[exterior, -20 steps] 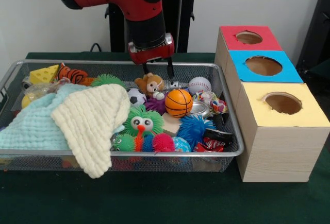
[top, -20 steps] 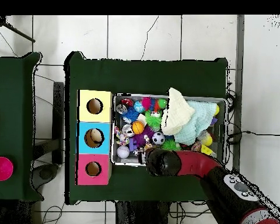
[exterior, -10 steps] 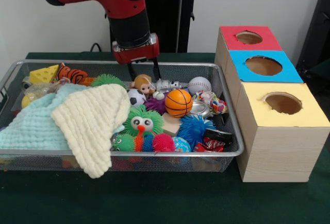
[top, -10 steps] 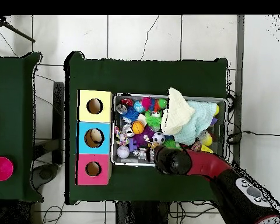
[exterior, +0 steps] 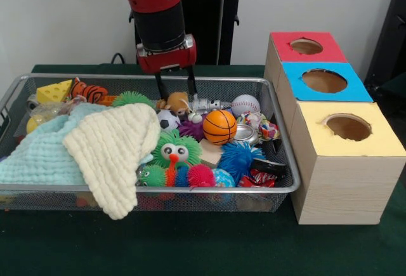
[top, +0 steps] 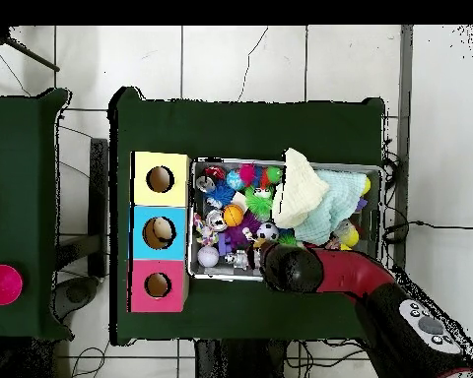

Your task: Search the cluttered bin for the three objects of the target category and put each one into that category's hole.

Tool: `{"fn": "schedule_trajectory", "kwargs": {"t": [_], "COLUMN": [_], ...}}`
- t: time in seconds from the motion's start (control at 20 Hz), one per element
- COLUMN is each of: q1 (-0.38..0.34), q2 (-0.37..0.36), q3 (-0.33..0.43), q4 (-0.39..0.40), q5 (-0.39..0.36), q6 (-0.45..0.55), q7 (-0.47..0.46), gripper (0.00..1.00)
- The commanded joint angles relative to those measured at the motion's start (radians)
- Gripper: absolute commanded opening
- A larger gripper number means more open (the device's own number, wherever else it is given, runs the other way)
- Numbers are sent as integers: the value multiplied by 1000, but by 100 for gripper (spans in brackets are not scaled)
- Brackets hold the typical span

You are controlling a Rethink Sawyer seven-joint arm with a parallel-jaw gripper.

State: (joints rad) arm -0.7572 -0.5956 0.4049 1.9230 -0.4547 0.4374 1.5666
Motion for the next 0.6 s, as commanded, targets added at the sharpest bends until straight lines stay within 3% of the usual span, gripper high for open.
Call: {"fn": "schedule_trajectory", "kwargs": {"t": [0.05, 0.3, 0.35, 0.6], "q1": [47, 38, 36, 42], "q2": [36, 63, 68, 74], "q3": [16, 11, 11, -4], "q4": [-71, -32, -27, -17], "q5": [-29, -63, -66, -72], "q6": [-19, -146, -164, -170], "q7": [45, 66, 69, 61], "gripper": [100, 100, 0, 0]}}
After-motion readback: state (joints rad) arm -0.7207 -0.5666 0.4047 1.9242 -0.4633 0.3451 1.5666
